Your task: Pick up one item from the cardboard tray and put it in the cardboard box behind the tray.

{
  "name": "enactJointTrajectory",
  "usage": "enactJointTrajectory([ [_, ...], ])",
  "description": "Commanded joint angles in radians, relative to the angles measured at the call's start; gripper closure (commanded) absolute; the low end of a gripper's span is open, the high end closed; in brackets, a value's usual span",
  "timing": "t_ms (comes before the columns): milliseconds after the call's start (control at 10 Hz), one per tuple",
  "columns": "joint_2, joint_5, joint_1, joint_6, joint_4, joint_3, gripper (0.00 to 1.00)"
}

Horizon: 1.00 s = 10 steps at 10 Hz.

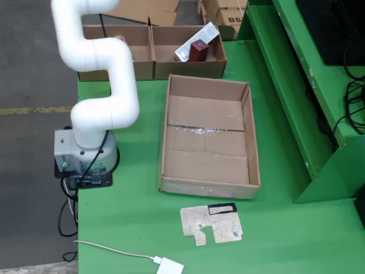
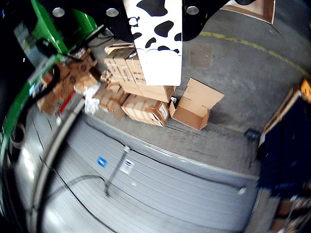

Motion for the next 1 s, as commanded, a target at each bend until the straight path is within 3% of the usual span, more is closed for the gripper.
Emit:
enactJointTrajectory([
  [0, 0.438, 0.350, -0.176, 0.153, -0.859, 0.028, 1.00],
  [100, 0.582, 0.424, -0.272, 0.116, -1.113, 0.028, 1.00],
  [200, 0.612, 0.440, -0.295, 0.094, -1.164, 0.028, 1.00],
  [900, 0.671, 0.457, -0.322, 0.004, -1.266, 0.028, 1.00],
])
